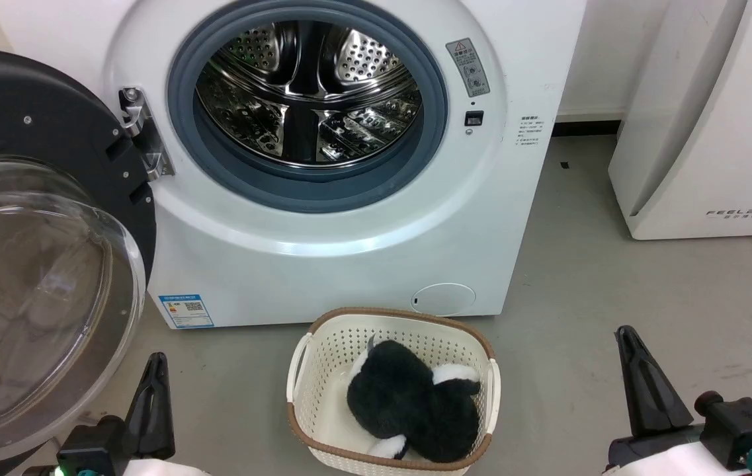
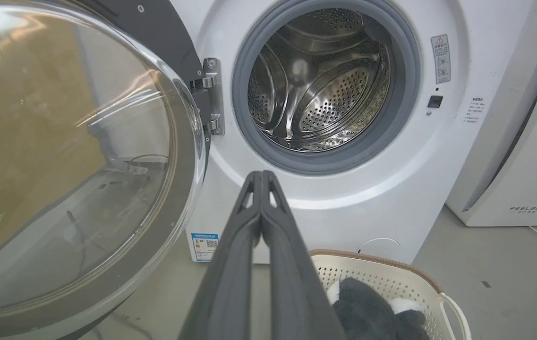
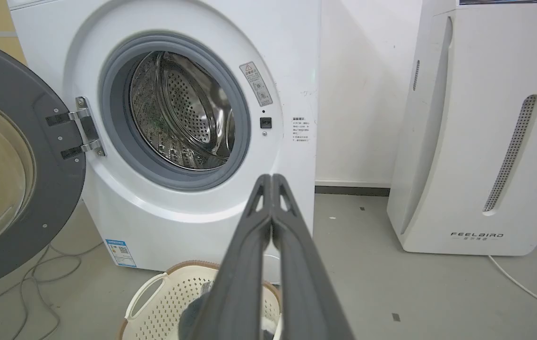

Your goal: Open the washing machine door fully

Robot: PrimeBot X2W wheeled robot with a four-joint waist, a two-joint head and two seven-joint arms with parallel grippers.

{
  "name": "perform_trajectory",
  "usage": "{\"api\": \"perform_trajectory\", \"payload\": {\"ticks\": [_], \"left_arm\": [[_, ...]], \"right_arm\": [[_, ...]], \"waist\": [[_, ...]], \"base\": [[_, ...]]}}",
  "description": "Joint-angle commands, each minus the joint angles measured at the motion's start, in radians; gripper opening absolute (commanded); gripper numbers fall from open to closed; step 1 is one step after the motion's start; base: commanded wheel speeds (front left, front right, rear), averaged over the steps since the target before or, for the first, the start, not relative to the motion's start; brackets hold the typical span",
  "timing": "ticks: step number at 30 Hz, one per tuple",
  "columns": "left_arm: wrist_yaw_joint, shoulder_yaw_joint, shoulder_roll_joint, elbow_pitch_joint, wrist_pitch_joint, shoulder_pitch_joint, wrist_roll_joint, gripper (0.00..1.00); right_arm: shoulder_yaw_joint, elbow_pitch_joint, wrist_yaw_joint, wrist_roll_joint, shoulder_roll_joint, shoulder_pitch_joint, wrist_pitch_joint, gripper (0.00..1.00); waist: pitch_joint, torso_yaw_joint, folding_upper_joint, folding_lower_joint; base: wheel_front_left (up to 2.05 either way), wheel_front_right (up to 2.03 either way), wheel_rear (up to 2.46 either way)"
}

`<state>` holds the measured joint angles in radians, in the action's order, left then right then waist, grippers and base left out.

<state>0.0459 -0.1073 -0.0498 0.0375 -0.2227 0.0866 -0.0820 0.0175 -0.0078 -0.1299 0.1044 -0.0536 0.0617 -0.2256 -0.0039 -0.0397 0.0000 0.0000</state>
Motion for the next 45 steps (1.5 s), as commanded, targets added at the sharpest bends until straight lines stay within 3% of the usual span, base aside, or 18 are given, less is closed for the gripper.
{"api": "perform_trajectory", "payload": {"ticks": [1, 45], "left_arm": [[-0.006, 0.004, 0.000, -0.004, 0.006, -0.012, 0.009, 0.00], [-0.022, 0.046, 0.000, -0.017, 0.094, -0.042, 0.039, 0.00]], "right_arm": [[-0.002, 0.001, 0.000, -0.006, 0.001, -0.009, 0.007, 0.00], [-0.008, 0.004, 0.000, -0.046, 0.002, -0.030, 0.096, 0.00]], "waist": [[0.000, 0.001, 0.0000, 0.0000], [0.002, 0.017, 0.0000, 0.0000]], "base": [[0.00, 0.00, 0.00], [0.00, 0.00, 0.00]]}}
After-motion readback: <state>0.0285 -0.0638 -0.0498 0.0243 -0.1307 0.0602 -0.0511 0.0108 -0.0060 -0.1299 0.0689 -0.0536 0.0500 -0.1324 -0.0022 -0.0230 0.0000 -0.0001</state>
